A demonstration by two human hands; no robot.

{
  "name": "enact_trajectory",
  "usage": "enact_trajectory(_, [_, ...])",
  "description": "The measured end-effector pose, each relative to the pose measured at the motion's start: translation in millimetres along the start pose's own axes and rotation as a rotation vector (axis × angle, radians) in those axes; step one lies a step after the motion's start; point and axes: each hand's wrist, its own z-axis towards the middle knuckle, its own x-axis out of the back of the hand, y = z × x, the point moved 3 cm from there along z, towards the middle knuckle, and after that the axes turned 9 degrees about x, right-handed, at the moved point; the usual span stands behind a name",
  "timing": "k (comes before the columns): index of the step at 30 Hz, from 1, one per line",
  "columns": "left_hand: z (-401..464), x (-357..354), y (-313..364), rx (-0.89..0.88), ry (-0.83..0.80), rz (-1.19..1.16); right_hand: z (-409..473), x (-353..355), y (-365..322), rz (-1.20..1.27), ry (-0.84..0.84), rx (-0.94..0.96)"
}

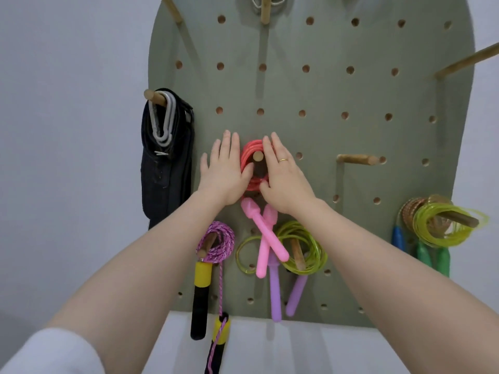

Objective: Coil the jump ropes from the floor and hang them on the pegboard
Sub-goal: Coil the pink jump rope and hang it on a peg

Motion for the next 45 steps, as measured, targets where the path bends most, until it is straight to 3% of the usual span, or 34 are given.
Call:
enact_trajectory(4, [-16,6,8,-0.015,-0.087,-0.269,-27,-5,-15,0.037,0.09,-0.018])
enact_trajectory(9, [-27,20,13,0.129,-0.168,-0.64,-37,10,-26,0.356,0.195,-0.166])
enact_trajectory(13, [-23,14,-3,0.281,-0.264,-0.659,-33,19,-24,0.63,0.129,-0.31])
enact_trajectory(16, [-4,-14,-12,0.24,-0.347,-0.676,-23,16,-20,0.683,0.089,-0.397])
enact_trajectory(22, [1,1,11,0.328,-0.243,-0.717,-1,12,-8,0.681,0.12,-0.519])
enact_trajectory(24, [3,-3,10,0.383,-0.264,-0.836,2,7,-1,0.715,0.151,-0.533])
enact_trajectory(27, [-6,-3,13,0.451,-0.357,-1.142,0,6,-2,0.999,0.221,-0.588])
enact_trajectory(29, [-13,3,16,0.416,-0.356,-1.244,-1,15,-8,1.064,0.301,-0.543])
enact_trajectory(33, [-37,20,15,0.275,-0.314,-1.395,-15,31,-34,0.952,0.451,-0.317])
enact_trajectory(38, [-77,44,4,0.069,-0.537,-1.446,-44,28,-59,0.838,0.475,-0.198])
enact_trajectory(40, [-79,49,3,0.083,-0.482,-1.403,-51,30,-67,0.778,0.543,-0.213])
enact_trajectory(42, [-75,62,11,0.13,-0.313,-1.325,-52,37,-73,0.732,0.604,-0.229])
enact_trajectory(45, [-71,89,28,0.011,-0.1,-1.161,-53,60,-77,0.608,0.675,-0.232])
